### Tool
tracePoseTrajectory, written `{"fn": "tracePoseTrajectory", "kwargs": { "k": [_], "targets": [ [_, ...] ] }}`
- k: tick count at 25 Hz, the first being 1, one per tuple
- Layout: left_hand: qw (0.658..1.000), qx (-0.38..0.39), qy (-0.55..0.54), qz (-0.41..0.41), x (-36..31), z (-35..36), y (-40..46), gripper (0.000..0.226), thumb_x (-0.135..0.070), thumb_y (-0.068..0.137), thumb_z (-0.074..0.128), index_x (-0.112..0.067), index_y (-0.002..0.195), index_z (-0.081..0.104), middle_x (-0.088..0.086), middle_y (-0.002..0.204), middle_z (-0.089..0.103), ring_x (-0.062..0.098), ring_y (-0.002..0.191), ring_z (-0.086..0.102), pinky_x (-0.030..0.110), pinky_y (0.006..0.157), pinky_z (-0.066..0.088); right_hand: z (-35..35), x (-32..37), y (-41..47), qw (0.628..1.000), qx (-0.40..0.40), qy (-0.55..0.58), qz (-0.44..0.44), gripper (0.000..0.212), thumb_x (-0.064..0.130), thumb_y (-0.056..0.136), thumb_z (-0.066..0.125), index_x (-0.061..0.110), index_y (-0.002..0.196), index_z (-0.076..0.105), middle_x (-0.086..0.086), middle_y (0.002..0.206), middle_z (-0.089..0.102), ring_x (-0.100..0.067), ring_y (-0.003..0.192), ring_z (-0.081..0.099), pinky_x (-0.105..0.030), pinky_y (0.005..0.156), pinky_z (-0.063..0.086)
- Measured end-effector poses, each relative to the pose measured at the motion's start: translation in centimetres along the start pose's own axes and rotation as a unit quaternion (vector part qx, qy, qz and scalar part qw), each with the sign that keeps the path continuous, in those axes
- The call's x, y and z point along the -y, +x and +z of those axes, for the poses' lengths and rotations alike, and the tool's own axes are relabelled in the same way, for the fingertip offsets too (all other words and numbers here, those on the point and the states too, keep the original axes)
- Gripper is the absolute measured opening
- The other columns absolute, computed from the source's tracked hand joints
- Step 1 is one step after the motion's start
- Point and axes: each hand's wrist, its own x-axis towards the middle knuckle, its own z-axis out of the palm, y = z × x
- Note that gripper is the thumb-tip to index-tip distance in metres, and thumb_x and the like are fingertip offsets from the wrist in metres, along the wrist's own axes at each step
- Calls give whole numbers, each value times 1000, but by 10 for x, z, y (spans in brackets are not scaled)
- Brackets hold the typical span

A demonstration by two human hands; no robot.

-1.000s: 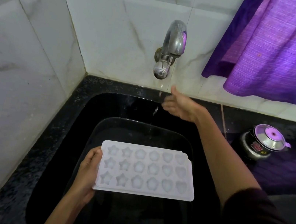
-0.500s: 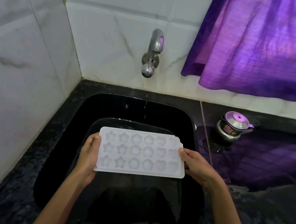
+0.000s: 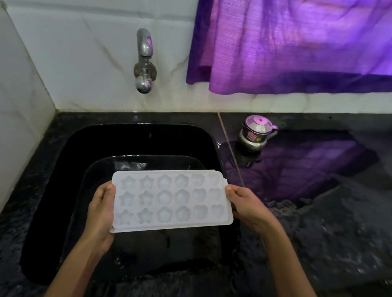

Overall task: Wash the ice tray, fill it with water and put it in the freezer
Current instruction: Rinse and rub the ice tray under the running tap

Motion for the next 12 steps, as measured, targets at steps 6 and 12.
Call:
{"fn": "tracePoseTrajectory", "kwargs": {
  "k": [6,12],
  "targets": [
    [1000,5,20,6,9,4,1,15,-36,100,42,-36,95,56,-4,97,66,15,83,64,33,61,51,-4,-6,-17,999,-48,1,-18,23,26,99,46,21,99,68,8,83,72,-3,75,69,-19,61,53],
    [997,40,62,-7,13,41,-8,15,-32,99,45,-31,90,57,-2,91,65,14,78,64,27,52,51,-46,-18,-31,996,-82,38,-13,24,21,98,49,9,106,69,6,77,72,-4,67,69,-19,57,53]
  ]
}}
